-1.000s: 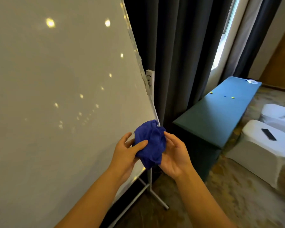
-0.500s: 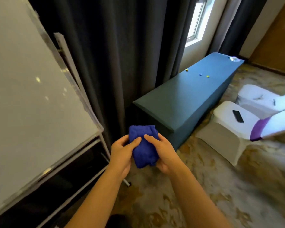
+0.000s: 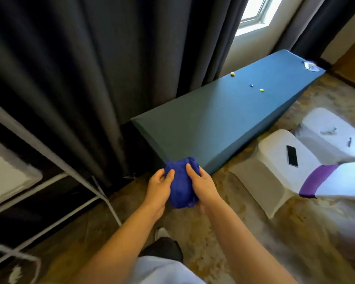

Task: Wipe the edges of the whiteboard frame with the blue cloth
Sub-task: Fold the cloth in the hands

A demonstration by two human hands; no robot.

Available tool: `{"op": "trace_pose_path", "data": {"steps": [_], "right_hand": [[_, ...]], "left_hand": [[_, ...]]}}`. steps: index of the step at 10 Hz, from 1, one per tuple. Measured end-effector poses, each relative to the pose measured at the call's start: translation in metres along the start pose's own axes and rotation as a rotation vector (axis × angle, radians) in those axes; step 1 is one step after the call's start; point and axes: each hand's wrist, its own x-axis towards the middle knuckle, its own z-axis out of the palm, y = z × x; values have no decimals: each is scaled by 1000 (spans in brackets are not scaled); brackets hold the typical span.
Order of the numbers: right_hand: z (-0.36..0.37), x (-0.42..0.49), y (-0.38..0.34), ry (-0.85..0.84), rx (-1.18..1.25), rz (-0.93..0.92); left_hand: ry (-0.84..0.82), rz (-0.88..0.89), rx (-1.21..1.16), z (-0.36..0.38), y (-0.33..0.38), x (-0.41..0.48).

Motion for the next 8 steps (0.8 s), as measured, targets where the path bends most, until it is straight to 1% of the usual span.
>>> {"op": "trace_pose_path", "data": {"steps": [1,2,3,4,5,6,7,8], "right_hand": [[-33,41,-28,-45,-85,35],[-57,84,-52,-117,-144,61],[-70,135,-63,-216,-178,144],[-72,187,-59,-298,-180,233],[-69,246,-45,-424,-273,242],[-77,284,-37,-507,-424,289],[-95,302,-44,-546,-543,317],[-97,318,-69,-615,-767,217]], "left_hand": [[95,-46,-62,38,-10,31],[199,-65,-76,68,-16,62],[328,-84,-96,94,-20,97],[485,-146,-158,107,-26,133],[601,-222,-216,117,-31,168],[675,-274,-301,128,-38,180],[708,-266,-265,131,-39,173],[784,-247,-19,131,-26,169]]}}
